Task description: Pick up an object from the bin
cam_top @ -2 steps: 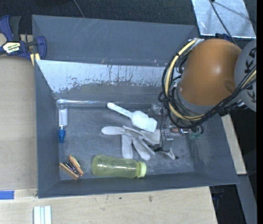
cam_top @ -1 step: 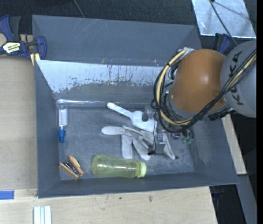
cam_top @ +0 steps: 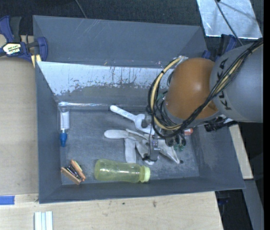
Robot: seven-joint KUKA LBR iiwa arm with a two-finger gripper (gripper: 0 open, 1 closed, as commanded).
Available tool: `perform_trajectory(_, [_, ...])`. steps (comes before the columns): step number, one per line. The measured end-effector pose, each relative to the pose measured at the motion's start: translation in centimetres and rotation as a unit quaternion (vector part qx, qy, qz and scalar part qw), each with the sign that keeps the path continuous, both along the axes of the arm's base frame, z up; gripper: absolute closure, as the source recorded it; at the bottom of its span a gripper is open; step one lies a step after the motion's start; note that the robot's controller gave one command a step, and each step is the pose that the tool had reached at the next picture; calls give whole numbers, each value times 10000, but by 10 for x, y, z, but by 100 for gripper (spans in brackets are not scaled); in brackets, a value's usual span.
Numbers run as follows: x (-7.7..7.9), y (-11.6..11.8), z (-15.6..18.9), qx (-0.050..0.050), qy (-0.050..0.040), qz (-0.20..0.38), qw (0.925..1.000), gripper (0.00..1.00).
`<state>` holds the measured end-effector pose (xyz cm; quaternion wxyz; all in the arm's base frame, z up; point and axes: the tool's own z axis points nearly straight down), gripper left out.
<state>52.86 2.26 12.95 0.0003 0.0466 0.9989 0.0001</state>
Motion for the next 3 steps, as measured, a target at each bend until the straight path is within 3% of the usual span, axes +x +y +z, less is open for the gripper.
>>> perform_trajectory(1, [30, -27, -32, 6, -20, -370, 9993, 0])
perform_trajectory(2, [35, -14, -52, 5, -54, -531, 9986, 100])
perform_trajectory(3, [35, -14, -52, 5, -54, -530, 9986, 100])
